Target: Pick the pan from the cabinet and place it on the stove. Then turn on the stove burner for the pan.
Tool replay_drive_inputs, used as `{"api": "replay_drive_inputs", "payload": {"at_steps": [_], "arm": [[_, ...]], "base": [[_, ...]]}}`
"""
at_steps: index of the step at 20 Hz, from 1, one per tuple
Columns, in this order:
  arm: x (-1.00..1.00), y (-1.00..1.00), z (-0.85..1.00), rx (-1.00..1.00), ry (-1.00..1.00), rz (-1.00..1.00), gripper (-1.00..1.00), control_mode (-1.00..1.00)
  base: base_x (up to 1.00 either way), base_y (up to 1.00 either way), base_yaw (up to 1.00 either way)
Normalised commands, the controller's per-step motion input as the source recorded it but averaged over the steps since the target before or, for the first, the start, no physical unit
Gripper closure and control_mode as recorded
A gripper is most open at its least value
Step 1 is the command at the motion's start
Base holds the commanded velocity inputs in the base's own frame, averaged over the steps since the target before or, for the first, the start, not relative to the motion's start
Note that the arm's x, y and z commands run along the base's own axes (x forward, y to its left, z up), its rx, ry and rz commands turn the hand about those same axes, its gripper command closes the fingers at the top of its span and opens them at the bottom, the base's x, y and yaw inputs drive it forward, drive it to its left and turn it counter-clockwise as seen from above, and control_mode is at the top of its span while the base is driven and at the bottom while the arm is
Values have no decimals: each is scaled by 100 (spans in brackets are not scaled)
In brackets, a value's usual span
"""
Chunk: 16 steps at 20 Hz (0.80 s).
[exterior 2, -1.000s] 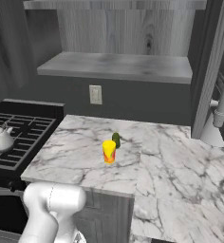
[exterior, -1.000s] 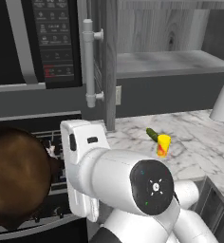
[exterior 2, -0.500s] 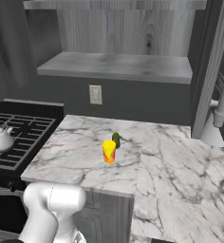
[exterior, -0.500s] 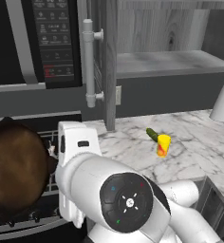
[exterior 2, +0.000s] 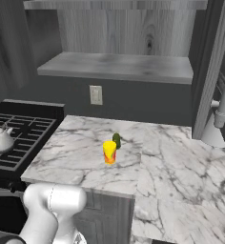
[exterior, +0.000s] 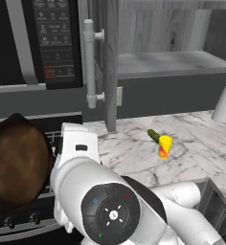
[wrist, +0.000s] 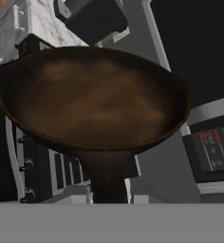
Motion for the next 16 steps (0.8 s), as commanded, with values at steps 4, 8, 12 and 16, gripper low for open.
{"api": "replay_drive_inputs", "payload": {"at_steps": [4, 8, 12, 16], "arm": [[0, 0, 0, 2, 0, -10, 100, -100], [0, 1, 0, 2, 0, -10, 100, -100], [0, 0, 0, 2, 0, -10, 100, -100], [0, 0, 0, 3, 0, -9, 100, -100]], "base": [[0, 0, 0], [0, 0, 0], [0, 0, 0], [0, 0, 0]]}}
